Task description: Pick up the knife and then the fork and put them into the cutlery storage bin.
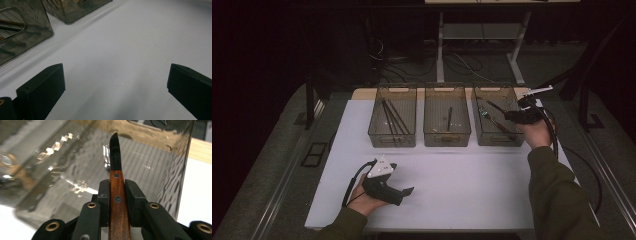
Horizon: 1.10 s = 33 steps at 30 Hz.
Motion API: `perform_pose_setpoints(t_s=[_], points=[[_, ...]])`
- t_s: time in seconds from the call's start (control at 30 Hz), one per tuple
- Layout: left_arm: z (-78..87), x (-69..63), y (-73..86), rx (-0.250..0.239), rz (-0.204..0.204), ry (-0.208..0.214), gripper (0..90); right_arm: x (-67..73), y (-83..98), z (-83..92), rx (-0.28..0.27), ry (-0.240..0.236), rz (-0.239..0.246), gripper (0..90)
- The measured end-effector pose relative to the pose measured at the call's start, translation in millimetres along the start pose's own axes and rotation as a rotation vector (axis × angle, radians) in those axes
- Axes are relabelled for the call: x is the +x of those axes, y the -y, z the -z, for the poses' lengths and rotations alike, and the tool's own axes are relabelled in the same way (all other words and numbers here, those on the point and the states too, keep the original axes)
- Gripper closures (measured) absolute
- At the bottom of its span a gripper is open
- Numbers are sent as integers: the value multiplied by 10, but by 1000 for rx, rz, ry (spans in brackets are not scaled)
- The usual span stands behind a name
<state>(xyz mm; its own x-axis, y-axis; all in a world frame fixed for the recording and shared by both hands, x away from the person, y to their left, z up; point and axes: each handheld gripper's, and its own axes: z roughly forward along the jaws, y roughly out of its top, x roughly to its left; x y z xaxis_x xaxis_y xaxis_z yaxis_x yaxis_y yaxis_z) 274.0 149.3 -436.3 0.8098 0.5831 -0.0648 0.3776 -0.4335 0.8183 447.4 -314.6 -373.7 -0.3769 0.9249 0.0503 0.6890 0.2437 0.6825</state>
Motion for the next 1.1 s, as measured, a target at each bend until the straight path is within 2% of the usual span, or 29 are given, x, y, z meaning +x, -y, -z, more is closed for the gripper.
perform_pose_setpoints(t_s=[0.17,0.23,0.33,0.57,0.8,1.03,1.1], points=[[9,4,0,-5,6,-1,1,-48,3,-158,43,5,-15,754],[7,-3,-1,-8,9,-1,1,-45,16,-211,65,28,-18,754],[3,-2,0,-8,7,0,1,-53,36,-266,86,32,-27,753],[1,-8,-1,-14,15,-1,1,-26,40,-323,91,37,-15,747],[-1,-8,1,-14,13,1,1,-47,40,-271,59,43,-21,618],[-5,-7,2,-10,11,2,1,-55,58,-185,19,16,-27,484],[-7,-8,2,-8,12,2,1,-54,70,-160,7,-9,-25,445]])
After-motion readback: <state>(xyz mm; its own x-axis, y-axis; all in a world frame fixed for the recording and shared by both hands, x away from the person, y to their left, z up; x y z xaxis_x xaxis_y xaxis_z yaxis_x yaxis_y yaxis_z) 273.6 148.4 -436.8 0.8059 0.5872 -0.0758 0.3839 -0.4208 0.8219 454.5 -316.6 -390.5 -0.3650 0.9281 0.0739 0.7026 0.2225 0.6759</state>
